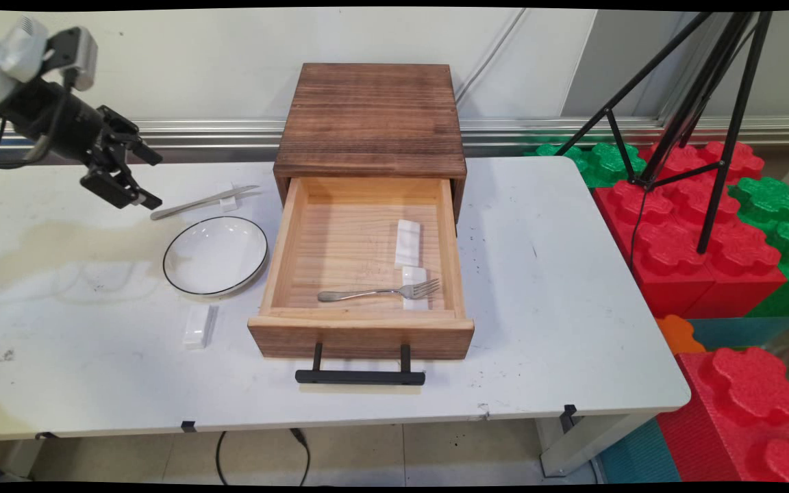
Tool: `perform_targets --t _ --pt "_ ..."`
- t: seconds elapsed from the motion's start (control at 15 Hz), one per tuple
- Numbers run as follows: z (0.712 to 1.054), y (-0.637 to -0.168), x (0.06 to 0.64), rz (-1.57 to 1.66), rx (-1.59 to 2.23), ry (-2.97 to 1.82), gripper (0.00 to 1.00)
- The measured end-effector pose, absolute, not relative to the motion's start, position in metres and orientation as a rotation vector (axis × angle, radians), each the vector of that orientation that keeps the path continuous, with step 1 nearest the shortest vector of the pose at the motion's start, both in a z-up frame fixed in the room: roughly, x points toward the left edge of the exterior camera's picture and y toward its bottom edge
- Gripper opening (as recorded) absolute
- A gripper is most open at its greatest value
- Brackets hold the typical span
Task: Pick up the knife from the left of the white plate
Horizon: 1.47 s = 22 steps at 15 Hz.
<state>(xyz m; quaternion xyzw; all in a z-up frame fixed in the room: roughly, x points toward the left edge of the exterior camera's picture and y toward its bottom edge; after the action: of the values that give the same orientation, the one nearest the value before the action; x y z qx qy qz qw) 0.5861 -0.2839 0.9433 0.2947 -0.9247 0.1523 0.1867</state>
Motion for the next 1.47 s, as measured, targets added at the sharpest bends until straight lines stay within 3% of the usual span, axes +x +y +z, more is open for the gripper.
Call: perform_targets --t 1.47 --pt "0.826 -0.407 0.637 0.418 0.947 -2.760 1.00"
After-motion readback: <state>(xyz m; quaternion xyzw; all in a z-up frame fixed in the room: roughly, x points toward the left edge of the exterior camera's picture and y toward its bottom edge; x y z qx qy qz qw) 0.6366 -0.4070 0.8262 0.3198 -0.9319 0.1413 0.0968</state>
